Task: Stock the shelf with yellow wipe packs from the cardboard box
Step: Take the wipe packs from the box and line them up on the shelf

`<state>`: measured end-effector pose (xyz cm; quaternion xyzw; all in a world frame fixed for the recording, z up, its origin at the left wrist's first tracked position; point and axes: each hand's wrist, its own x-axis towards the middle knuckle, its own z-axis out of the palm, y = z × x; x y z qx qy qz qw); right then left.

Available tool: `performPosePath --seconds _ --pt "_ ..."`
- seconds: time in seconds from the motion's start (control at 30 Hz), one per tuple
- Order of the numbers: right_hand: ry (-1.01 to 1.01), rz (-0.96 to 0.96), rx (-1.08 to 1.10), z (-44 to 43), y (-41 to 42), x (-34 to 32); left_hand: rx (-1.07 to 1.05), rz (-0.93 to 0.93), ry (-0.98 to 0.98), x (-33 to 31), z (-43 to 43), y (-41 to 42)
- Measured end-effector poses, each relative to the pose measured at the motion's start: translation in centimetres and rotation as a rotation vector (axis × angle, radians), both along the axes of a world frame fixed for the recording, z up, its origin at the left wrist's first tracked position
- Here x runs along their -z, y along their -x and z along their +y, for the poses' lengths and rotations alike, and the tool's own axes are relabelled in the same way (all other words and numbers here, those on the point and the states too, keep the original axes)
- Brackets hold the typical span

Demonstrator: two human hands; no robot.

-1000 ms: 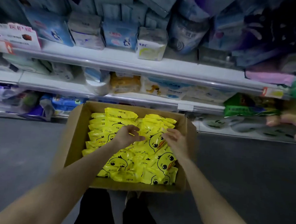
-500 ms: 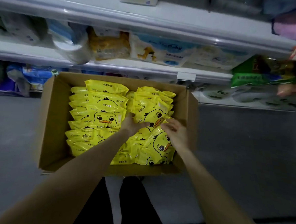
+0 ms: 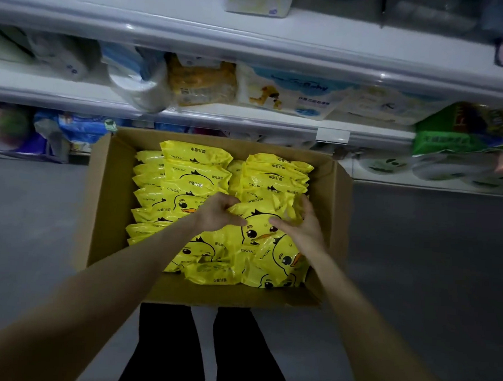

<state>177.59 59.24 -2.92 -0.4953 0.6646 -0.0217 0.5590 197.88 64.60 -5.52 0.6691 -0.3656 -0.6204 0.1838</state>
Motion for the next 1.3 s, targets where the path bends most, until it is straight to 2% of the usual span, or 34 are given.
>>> performPosePath --seconds 0.13,0.23,0.43,0.63,0.87,1.17,1.3 --pt "-0.194 -0.011 -0.038 0.1 -0.1 0.2 0.101 0.053 -0.050 -0.1 -0.2 -1.2" --pt "-0.201 -0.034 -0.010 0.2 0.4 0.2 0.090 0.054 -0.075 0.5 -0.4 -0.9" --pt "-0.097 -0.011 0.059 0.6 1.7 0.9 -0.227 -0.031 -0.047 1.7 -1.4 -0.1" --pt "-0.086 0.023 0.125 1.1 3.0 1.7 -0.122 -0.254 -0.009 3.5 -3.6 1.4" --pt "-0.060 0.012 0.100 1.2 3.1 1.1 0.009 -0.306 -0.042 4.5 -3.9 2.0" --pt "-0.013 -0.034 0.033 0.0 2.3 -4.7 -0.082 -0.240 0.115 -2.9 -3.1 -1.2" --pt "0.032 -0.096 -0.001 -1.0 0.3 -9.5 -0.052 -0.258 0.233 -9.7 -3.1 -4.6"
